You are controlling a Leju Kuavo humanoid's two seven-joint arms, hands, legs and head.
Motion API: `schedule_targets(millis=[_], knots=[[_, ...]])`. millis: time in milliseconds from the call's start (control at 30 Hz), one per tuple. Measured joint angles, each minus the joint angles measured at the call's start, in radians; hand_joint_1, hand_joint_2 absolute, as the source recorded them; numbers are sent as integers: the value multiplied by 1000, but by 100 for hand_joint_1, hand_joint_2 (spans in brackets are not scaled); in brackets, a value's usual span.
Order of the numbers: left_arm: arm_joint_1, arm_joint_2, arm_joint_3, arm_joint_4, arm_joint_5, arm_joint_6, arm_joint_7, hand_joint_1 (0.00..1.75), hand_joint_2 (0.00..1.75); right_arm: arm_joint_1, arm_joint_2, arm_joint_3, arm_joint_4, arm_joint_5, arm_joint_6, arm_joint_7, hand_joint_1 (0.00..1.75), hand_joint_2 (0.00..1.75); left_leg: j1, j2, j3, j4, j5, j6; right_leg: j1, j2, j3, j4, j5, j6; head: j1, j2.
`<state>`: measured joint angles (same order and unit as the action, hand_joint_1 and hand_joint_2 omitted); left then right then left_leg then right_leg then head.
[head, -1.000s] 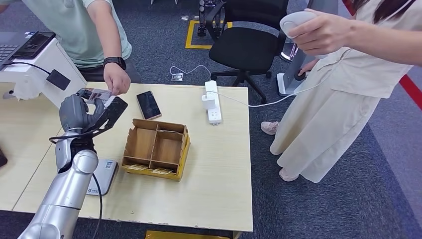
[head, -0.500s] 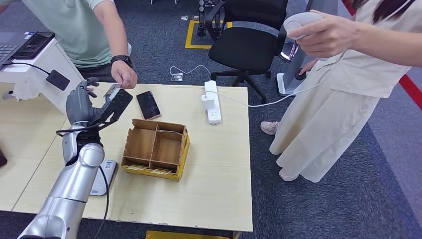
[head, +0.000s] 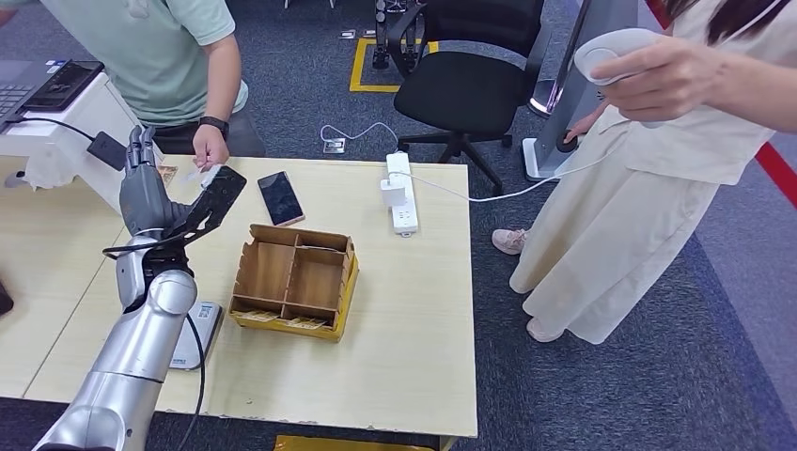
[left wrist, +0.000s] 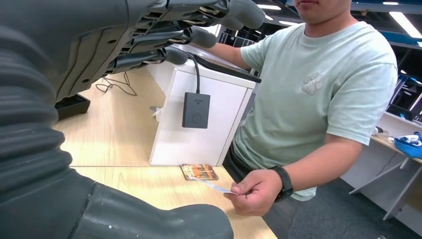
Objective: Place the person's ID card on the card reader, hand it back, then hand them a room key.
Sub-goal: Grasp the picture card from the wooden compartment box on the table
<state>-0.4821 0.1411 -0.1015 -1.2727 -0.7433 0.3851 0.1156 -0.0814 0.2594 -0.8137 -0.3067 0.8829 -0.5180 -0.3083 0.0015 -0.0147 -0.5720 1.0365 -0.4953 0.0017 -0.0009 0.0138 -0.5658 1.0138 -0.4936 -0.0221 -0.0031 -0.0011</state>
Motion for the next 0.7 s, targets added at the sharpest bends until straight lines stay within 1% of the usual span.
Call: schedule_targets(millis=[133,233,400,700], knots=[[4,6,0,-2,0,8,0,0,175,0,0,0,0,-4,0,-1,0,0,0,0,0,0,0,0,0,0,0,0,0,0,0,0],[16,22,0,-13,-16,19,0,0,175,1,0,1,0,-6,0,-2,0,0,0,0,0,0,0,0,0,0,0,0,0,0,0,0],[61,56,13,-48,-7,35,-4,0,175,2,0,6,0,-12,0,-2,0,0,0,0,0,0,0,0,0,0,0,0,0,0,0,0],[131,101,55,-94,-7,36,-14,0,175,6,0,12,0,-15,0,-2,0,0,0,0,0,-1,0,0,0,0,0,0,0,0,0,0]])
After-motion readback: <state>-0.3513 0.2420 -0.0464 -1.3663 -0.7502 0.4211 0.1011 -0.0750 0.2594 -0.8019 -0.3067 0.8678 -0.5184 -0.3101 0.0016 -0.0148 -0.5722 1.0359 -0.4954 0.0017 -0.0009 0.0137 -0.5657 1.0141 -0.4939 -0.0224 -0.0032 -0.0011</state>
